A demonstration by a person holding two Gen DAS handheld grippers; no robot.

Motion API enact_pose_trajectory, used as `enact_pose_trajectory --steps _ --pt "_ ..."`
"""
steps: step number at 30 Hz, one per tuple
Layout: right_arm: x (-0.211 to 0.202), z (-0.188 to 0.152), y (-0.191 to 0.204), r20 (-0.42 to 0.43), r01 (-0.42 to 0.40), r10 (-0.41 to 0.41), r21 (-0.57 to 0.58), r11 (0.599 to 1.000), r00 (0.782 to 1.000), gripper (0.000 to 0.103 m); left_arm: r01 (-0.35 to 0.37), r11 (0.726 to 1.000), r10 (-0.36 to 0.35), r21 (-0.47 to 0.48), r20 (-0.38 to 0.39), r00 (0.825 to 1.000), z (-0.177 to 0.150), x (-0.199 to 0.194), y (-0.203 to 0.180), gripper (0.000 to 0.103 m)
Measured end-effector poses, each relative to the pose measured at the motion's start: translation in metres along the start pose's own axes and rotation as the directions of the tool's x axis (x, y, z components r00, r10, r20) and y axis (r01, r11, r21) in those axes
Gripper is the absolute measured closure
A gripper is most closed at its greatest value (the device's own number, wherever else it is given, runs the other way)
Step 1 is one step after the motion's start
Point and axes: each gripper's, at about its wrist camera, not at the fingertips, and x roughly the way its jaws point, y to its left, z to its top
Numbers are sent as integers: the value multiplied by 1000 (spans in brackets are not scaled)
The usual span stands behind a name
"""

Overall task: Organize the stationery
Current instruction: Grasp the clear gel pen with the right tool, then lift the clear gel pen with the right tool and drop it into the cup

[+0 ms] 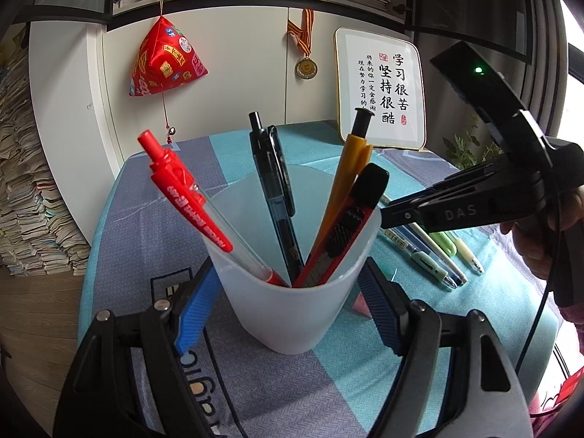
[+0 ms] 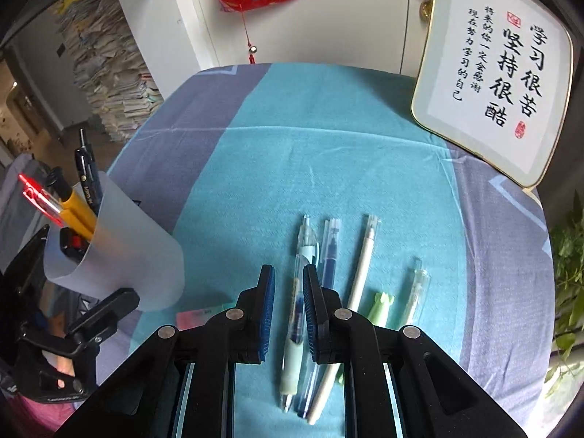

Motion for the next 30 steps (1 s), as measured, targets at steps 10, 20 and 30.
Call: enact_pose_trajectory --steps 10,20,30 --pt "28 19 1 -25 74 -75 -38 997 997 88 0 1000 0 1 0 1000 0 0 0 28" --pt "19 15 -7 -42 21 -19 42 999 999 87 2 1000 -2 -1 0 1000 0 -1 -2 28" --pt "-95 -7 10 179 -46 41 25 999 983 87 1 1000 -1 -1 0 1000 1 0 -2 28"
